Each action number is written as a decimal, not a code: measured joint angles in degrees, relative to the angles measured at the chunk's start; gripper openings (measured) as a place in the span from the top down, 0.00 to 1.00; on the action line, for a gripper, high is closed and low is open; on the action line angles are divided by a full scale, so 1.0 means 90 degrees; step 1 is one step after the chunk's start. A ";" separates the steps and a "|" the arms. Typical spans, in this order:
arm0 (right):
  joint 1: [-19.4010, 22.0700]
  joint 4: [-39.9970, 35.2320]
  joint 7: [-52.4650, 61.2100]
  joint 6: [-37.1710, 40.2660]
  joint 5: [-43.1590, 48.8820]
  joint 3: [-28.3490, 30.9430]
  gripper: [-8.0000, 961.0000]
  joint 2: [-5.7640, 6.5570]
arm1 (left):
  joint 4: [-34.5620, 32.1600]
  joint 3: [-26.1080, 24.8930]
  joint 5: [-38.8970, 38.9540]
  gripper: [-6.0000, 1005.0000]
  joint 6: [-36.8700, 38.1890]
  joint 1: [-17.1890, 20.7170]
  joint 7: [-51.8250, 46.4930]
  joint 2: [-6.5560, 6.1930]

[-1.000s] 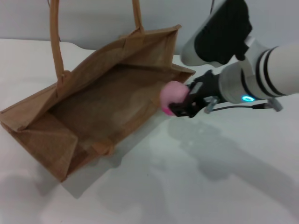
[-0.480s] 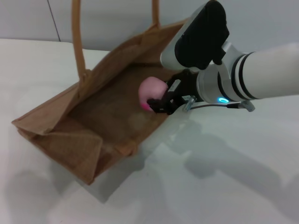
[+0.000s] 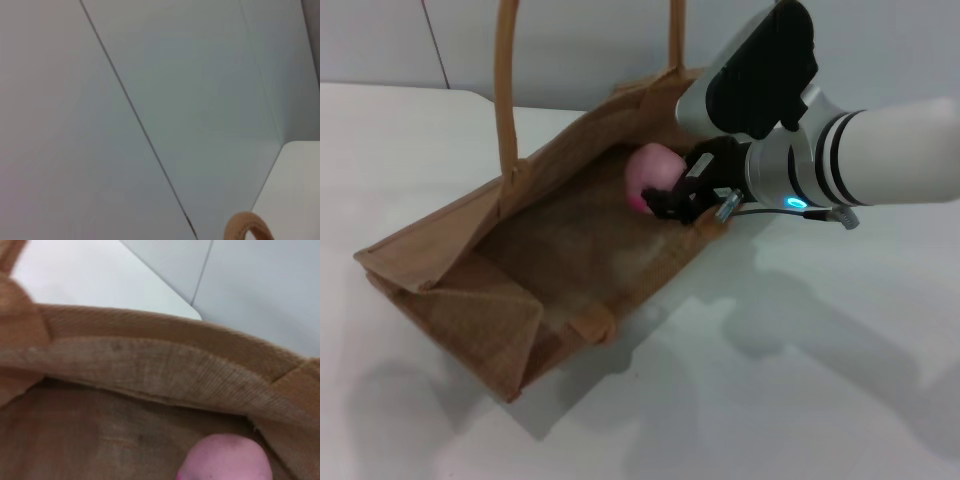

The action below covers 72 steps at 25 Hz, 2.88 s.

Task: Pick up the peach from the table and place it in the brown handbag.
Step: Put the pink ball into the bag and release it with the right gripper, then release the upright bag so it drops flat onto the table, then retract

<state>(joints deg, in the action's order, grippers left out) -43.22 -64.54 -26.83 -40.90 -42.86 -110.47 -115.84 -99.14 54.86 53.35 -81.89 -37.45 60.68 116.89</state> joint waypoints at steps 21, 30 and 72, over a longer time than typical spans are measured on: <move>-0.0752 0.1159 -0.1028 0.0166 -0.1584 -0.0107 0.40 0.0000 | -0.0063 0.0093 0.0049 0.87 0.0030 -0.0029 -0.0026 0.0000; -0.0773 0.1177 -0.1027 -0.0017 -0.1590 -0.0056 0.11 0.0001 | -0.0075 0.0002 0.0042 0.87 0.0090 0.0029 -0.0024 -0.0012; 0.1972 -0.2049 0.1082 0.1656 0.2984 0.1394 0.07 -0.0020 | 0.0917 -0.0877 0.0233 0.87 0.0726 0.1026 0.0352 0.0003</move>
<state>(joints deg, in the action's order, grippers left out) -25.47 -82.98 -17.09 -26.00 -16.00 -97.93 -116.02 -90.89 46.96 55.45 -75.36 -28.22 63.85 116.92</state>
